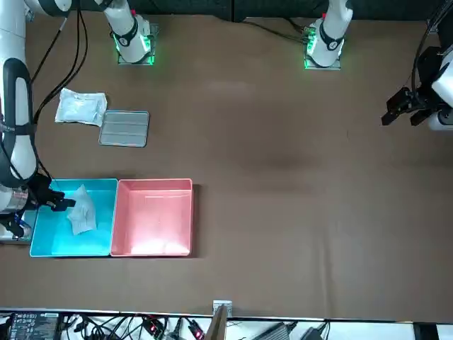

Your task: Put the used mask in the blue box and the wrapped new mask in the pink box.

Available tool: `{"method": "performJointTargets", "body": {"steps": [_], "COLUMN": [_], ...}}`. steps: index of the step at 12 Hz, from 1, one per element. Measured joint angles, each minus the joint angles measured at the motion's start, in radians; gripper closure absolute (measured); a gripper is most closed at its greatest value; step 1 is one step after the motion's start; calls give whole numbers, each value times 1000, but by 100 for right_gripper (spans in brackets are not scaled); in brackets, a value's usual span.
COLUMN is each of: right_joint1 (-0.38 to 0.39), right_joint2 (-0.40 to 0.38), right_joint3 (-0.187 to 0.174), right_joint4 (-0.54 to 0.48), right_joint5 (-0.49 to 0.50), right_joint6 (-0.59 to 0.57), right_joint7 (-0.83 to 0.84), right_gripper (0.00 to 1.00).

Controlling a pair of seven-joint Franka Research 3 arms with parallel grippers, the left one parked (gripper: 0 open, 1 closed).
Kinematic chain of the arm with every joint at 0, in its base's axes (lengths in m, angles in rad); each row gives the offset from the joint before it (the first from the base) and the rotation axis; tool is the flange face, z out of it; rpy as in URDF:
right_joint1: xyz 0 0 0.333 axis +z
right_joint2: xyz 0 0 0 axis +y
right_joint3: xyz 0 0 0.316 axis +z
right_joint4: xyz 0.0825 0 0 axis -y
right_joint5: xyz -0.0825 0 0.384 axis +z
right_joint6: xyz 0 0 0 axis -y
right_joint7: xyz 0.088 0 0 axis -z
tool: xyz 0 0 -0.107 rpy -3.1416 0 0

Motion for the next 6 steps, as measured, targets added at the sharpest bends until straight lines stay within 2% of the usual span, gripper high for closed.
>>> {"method": "performJointTargets", "body": {"steps": [3, 4, 6], "right_joint1": [26, 45, 93], "right_joint2": [-27, -44, -88], "right_joint3": [6, 8, 10], "right_joint4": [26, 32, 34], "right_joint5": [-43, -61, -89], "right_joint6": [-101, -141, -217], "right_joint7": [0, 0, 9], "right_gripper": [7, 0, 0]}}
